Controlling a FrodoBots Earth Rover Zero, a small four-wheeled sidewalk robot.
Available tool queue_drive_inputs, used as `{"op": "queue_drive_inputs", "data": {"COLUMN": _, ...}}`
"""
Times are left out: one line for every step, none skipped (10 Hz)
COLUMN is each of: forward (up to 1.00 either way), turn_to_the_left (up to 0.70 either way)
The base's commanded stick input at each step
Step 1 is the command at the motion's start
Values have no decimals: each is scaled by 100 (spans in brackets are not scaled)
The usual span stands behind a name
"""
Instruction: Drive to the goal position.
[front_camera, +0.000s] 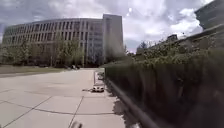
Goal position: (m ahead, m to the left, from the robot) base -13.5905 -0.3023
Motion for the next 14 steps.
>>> {"op": "queue_drive_inputs", "data": {"forward": 6, "turn_to_the_left": 0}}
{"op": "queue_drive_inputs", "data": {"forward": 5, "turn_to_the_left": 0}}
{"op": "queue_drive_inputs", "data": {"forward": 5, "turn_to_the_left": 0}}
{"op": "queue_drive_inputs", "data": {"forward": 6, "turn_to_the_left": 0}}
{"op": "queue_drive_inputs", "data": {"forward": 5, "turn_to_the_left": 0}}
{"op": "queue_drive_inputs", "data": {"forward": 5, "turn_to_the_left": 0}}
{"op": "queue_drive_inputs", "data": {"forward": 5, "turn_to_the_left": 0}}
{"op": "queue_drive_inputs", "data": {"forward": 5, "turn_to_the_left": 0}}
{"op": "queue_drive_inputs", "data": {"forward": 6, "turn_to_the_left": 0}}
{"op": "queue_drive_inputs", "data": {"forward": 6, "turn_to_the_left": 0}}
{"op": "queue_drive_inputs", "data": {"forward": 6, "turn_to_the_left": 0}}
{"op": "queue_drive_inputs", "data": {"forward": 6, "turn_to_the_left": 0}}
{"op": "queue_drive_inputs", "data": {"forward": 6, "turn_to_the_left": 0}}
{"op": "queue_drive_inputs", "data": {"forward": 6, "turn_to_the_left": 0}}
